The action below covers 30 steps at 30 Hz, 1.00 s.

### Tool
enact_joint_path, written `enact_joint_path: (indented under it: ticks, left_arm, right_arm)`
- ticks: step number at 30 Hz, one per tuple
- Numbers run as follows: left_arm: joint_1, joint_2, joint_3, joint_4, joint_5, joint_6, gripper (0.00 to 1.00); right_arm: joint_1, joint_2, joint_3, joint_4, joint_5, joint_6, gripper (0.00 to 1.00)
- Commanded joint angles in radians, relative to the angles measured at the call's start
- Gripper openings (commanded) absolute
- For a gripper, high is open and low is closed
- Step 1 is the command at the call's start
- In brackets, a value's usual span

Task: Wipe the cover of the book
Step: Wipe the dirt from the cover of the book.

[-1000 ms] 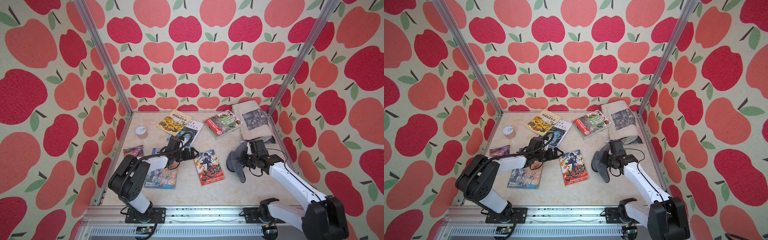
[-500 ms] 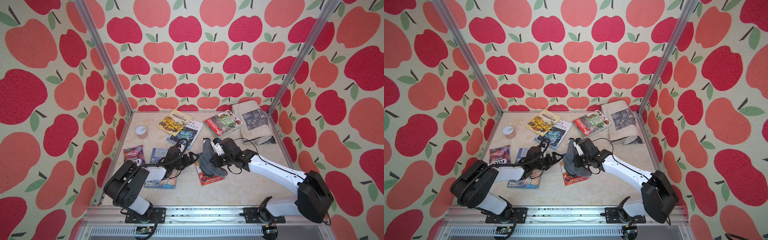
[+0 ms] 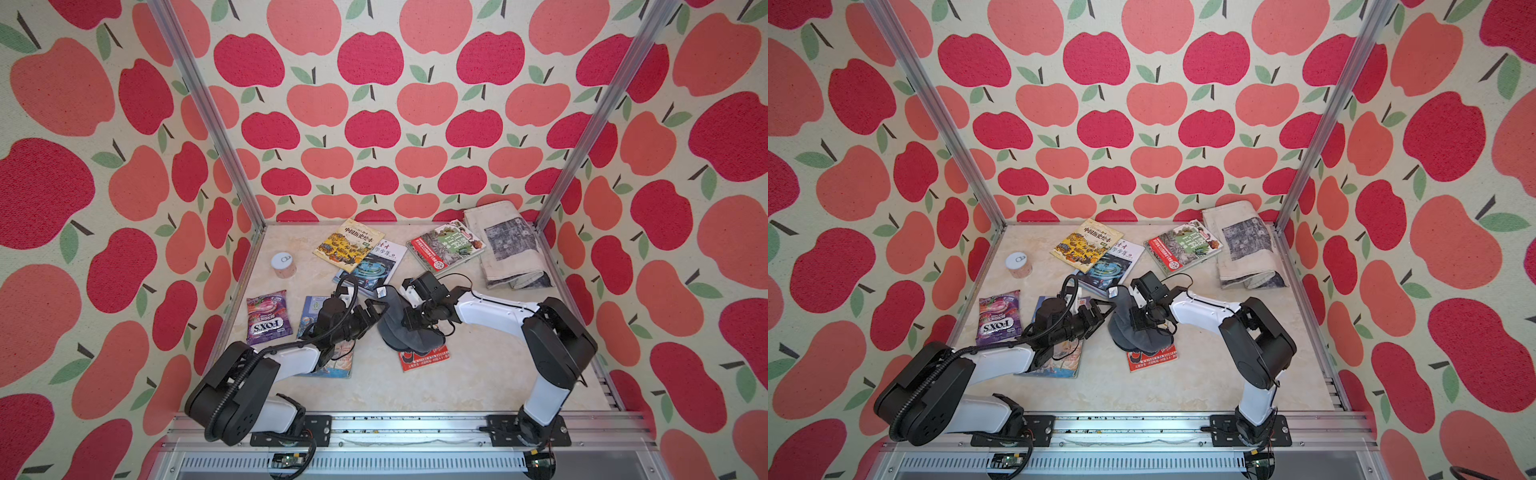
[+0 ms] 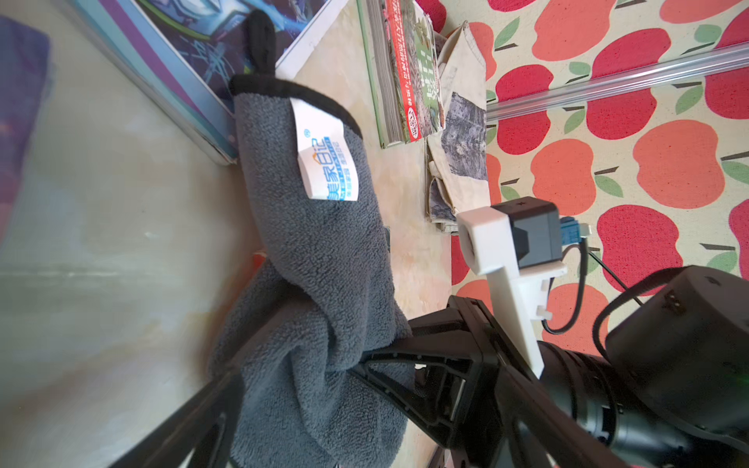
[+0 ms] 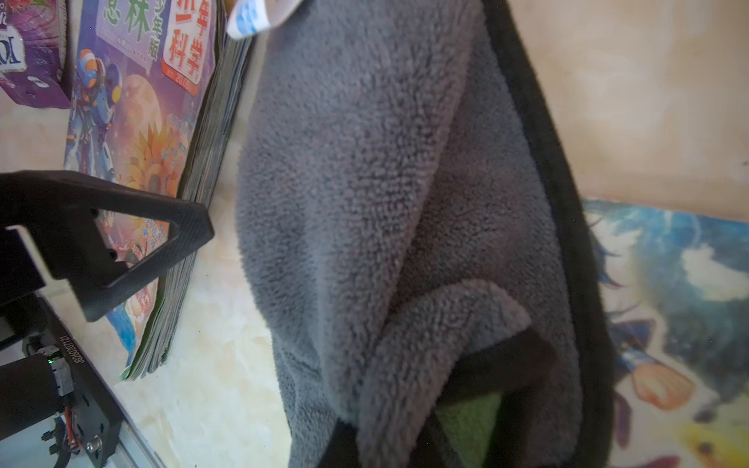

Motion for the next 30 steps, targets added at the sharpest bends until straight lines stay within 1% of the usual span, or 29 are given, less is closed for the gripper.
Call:
enact_joint_path:
  ticks: [1,4,6,9,12,16,24,30]
  left_arm:
    - [0.004,-0.056,-0.009,-0.101,-0.036,0.052,0.99]
    - [-0.002,-0.088,0.005,-0.182,-0.070,0.094,0.99]
    - [-0.014,-0.094,0.024,-0.227,-0.098,0.123,0.99]
    - [-0.027,-0.087,0.036,-0.238,-0.106,0.134,0.99]
    - [-0.031,-0.077,0.036,-0.228,-0.107,0.133,0.99]
    - [-0.033,-0.070,0.036,-0.223,-0.107,0.132,0.99]
    - [-0.036,-0.088,0.029,-0.237,-0.111,0.134,0.99]
    - [-0.036,-0.100,0.016,-0.238,-0.119,0.132,0.99]
  right_arm:
    - [-0.034,-0.021,-0.012,-0.074,0.047,-0.003,0.00]
    - [-0.092,-0.039,-0.046,-0.096,0.056,0.002,0.00]
    - [-0.118,-0.044,-0.053,-0.125,0.094,-0.003,0.00]
    - [-0.122,-0.053,-0.031,-0.183,0.186,-0.029,0.00]
    - [-0.122,-0.058,-0.005,-0.209,0.224,-0.043,0.00]
    - [-0.102,-0.026,0.046,-0.206,0.200,-0.044,0.00]
    - [0.004,0.107,0.191,-0.205,0.165,-0.033,0.00]
    - [0.039,0.164,0.248,-0.178,0.107,-0.005,0.00]
